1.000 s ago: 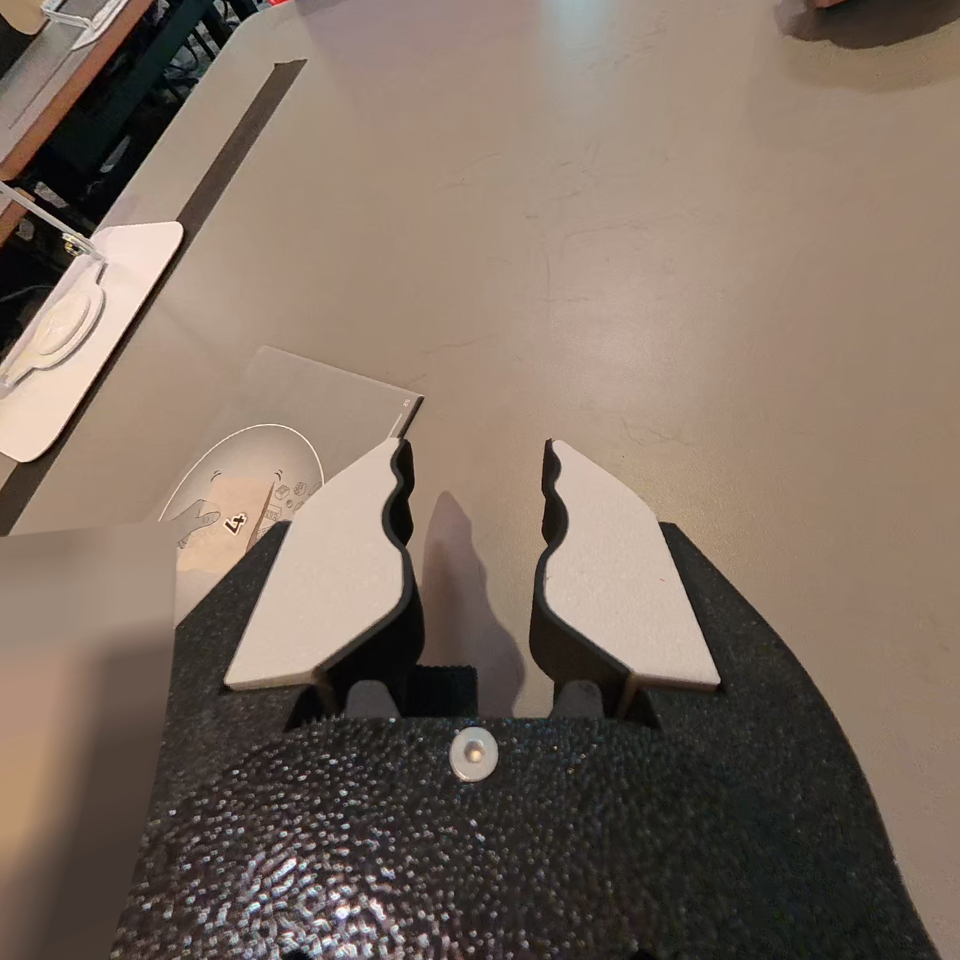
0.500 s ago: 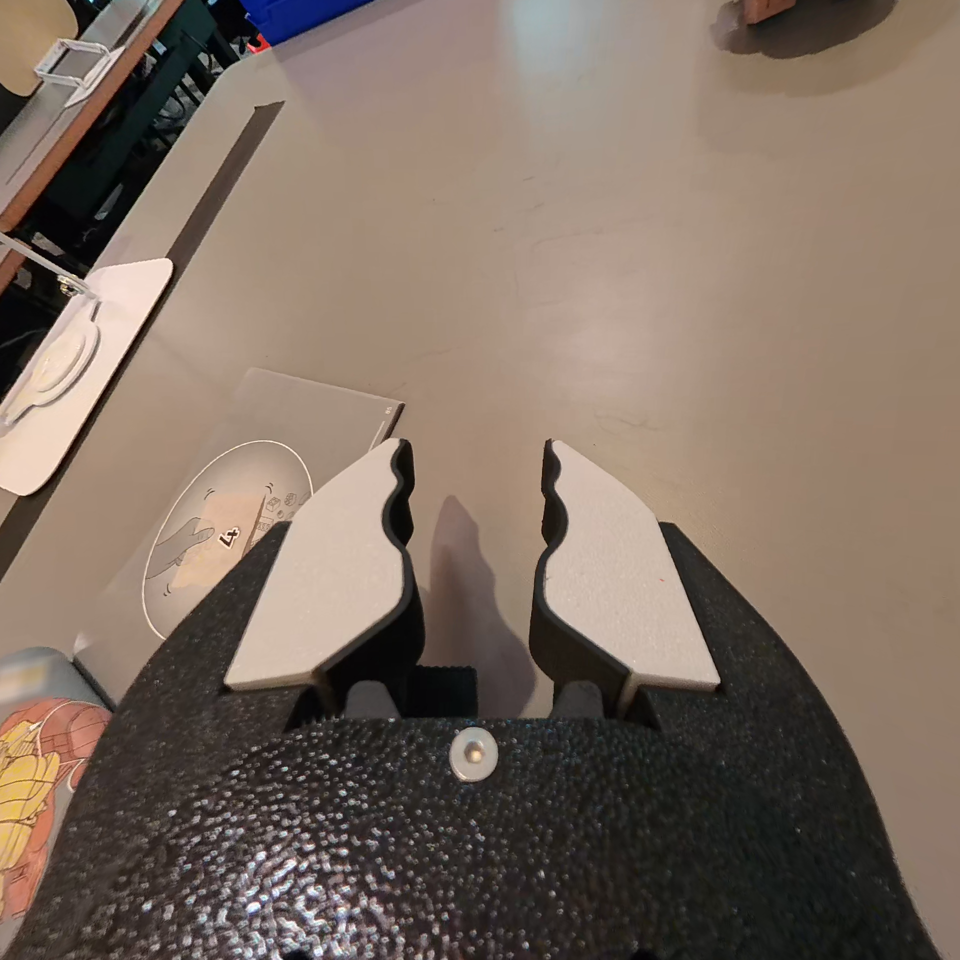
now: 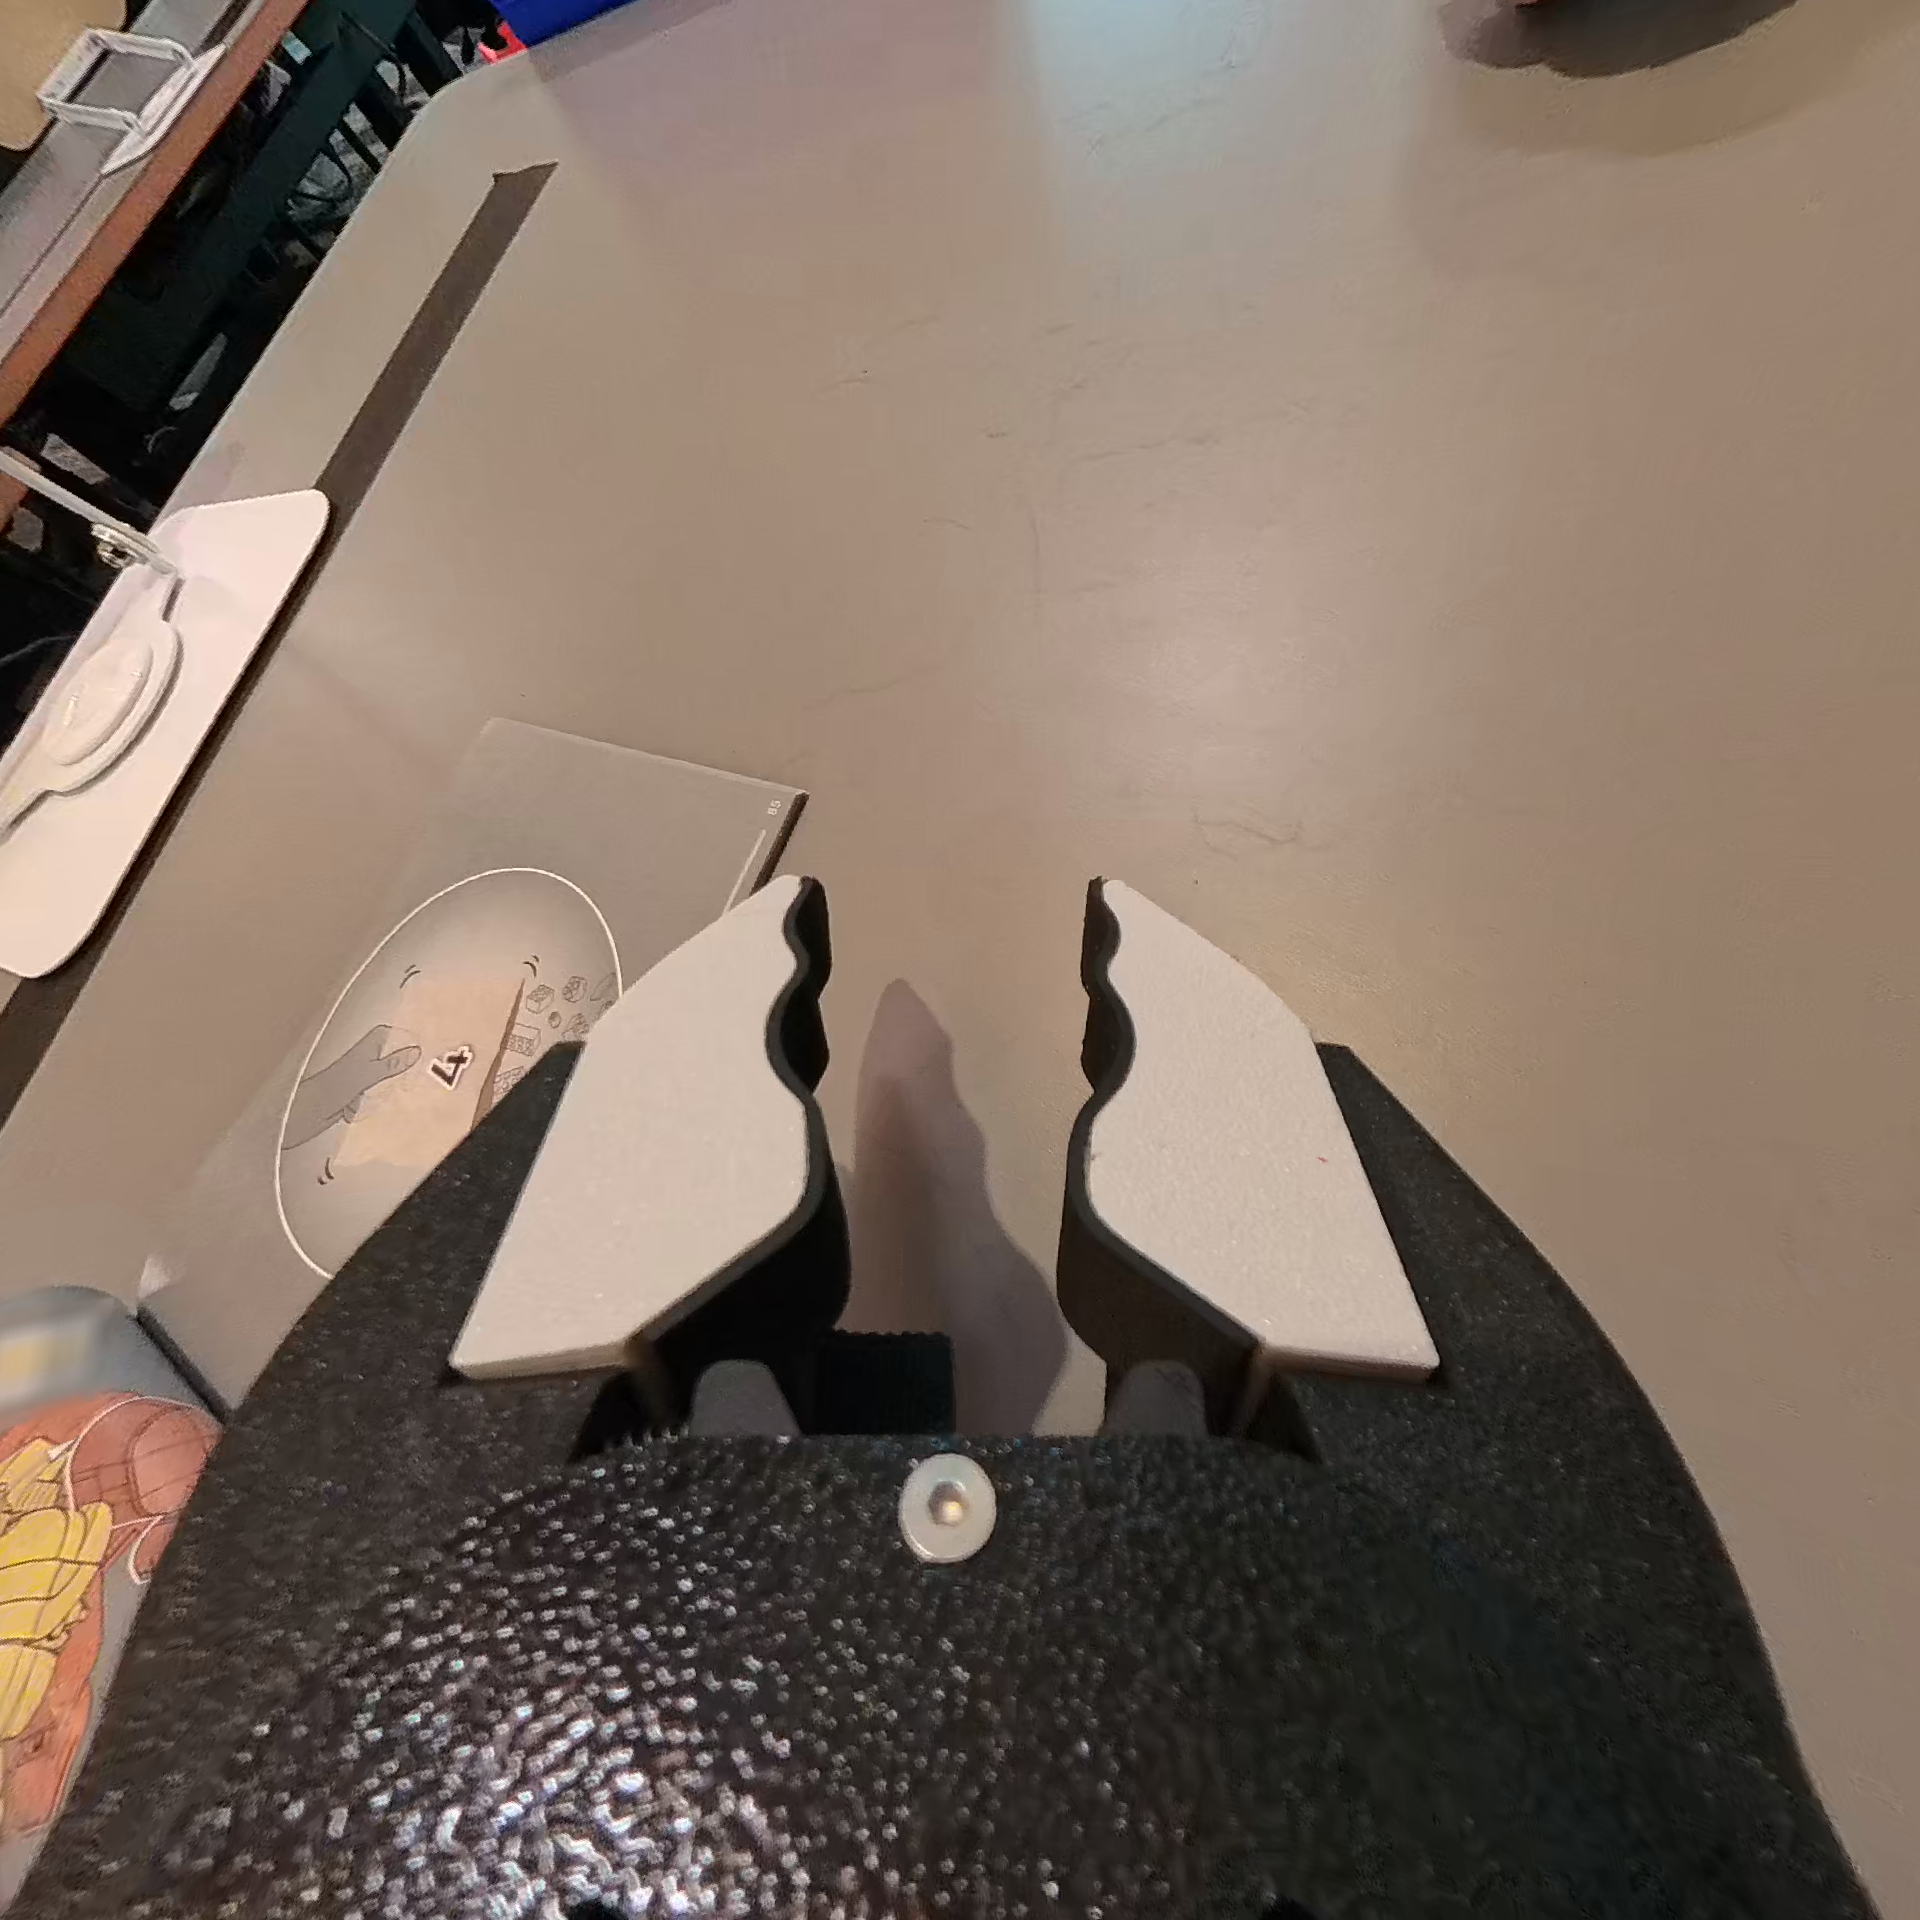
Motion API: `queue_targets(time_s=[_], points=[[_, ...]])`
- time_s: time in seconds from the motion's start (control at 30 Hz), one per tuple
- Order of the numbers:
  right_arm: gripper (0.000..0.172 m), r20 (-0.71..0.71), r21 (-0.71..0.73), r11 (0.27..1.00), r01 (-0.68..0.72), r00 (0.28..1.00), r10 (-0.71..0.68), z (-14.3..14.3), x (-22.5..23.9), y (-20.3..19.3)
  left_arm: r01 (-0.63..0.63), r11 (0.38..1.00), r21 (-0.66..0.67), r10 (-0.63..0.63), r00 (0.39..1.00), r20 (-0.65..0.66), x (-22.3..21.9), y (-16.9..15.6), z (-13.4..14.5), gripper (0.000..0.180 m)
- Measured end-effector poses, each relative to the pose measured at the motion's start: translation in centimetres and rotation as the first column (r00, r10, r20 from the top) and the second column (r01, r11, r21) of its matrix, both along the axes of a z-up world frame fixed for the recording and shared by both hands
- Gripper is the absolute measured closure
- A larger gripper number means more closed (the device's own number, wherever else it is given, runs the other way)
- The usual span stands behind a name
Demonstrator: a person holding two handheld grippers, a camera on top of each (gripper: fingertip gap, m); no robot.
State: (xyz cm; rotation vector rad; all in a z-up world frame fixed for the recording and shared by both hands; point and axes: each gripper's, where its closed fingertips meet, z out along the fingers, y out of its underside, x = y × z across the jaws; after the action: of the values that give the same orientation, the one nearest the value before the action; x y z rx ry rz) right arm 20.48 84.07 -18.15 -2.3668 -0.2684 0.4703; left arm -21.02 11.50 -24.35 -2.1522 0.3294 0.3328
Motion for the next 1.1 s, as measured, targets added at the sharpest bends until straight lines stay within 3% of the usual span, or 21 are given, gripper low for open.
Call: queue_targets(time_s=[0.17, 0.2, 0.37, 0.47, 0.6, 0.7, 0.77, 0.93, 1.1], points=[[0.123, 0.105, 0.119, 0.988, -0.099, 0.991, 0.087, 2.1, 0.0, -1.4, -0.005, 1.0, -0.01, 0.004, 1.0, -0.006, -0.1, 0.2, -0.2, 0.134], [0.126, 0.117, 0.141, 0.982, -0.129, 0.987, 0.113, 2.6, -0.4, -1.8, -0.006, 1.0, -0.013, 0.006, 1.0, -0.009, -0.1, 0.2, -0.2, 0.135], [0.127, 0.12, 0.271, 0.898, -0.347, 0.938, 0.326, 5.3, -5.8, -5.3, -0.025, 1.0, -0.017, 0.024, 1.0, -0.012, -0.3, 0.4, -0.2, 0.135], [0.127, 0.192, 0.313, 0.779, -0.543, 0.84, 0.508, 5.4, -11.7, -9.0, -0.04, 0.999, -0.015, 0.04, 0.999, -0.02, -0.5, 0.6, -0.2, 0.136], [0.128, 0.245, 0.298, 0.56, -0.773, 0.629, 0.738, 3.2, -21.3, -15.8, -0.041, 0.999, 0.008, 0.041, 0.999, -0.031, -0.2, 1.4, 0.1, 0.136], [0.13, 0.22, 0.283, 0.408, -0.868, 0.472, 0.854, 1.7, -28.7, -21.0, -0.042, 0.999, 0.017, 0.042, 0.998, -0.045, 0.2, 2.3, 0.2, 0.136], [0.132, 0.199, 0.298, 0.354, -0.887, 0.42, 0.885, 1.7, -32.9, -23.0, -0.045, 0.999, 0.01, 0.046, 0.997, -0.062, 0.3, 2.7, 0.1, 0.136], [0.132, 0.092, 0.282, 0.373, -0.884, 0.412, 0.907, 0.8, -39.3, -24.1, -0.069, 0.998, 0.016, 0.07, 0.995, -0.075, 0.1, 3.0, 0.1, 0.137], [0.136, 0.08, 0.362, 0.423, -0.83, 0.48, 0.874, 1.2, -39.6, -23.4, -0.078, 0.997, 0.007, 0.079, 0.995, -0.058, -0.1, 3.1, 0.0, 0.137]])
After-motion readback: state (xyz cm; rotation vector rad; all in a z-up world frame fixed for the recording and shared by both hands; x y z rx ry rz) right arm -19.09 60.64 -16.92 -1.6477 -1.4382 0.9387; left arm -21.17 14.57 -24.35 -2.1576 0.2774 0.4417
